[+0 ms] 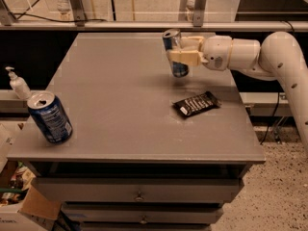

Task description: Place redbull can upright

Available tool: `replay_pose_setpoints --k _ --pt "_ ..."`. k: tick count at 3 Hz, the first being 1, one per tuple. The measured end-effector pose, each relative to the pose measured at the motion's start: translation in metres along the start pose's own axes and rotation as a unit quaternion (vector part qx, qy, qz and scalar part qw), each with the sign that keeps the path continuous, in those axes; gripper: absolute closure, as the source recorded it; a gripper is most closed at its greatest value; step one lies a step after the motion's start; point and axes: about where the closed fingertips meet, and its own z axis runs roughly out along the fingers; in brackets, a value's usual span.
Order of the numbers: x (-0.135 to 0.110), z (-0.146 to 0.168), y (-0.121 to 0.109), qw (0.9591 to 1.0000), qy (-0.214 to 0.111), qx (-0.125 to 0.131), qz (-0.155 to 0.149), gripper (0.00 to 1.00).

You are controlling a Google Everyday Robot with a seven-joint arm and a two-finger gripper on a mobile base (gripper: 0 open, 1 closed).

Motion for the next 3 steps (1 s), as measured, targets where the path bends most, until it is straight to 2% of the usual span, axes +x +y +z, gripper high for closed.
replay_pose_setpoints --k 2,3 --pt "-0.03 -0.01 -0.003 0.9994 0.02 -0.017 0.023 1.0" --pt "-0.034 -0.012 -0.003 0.9992 0.02 -0.022 0.027 0.83"
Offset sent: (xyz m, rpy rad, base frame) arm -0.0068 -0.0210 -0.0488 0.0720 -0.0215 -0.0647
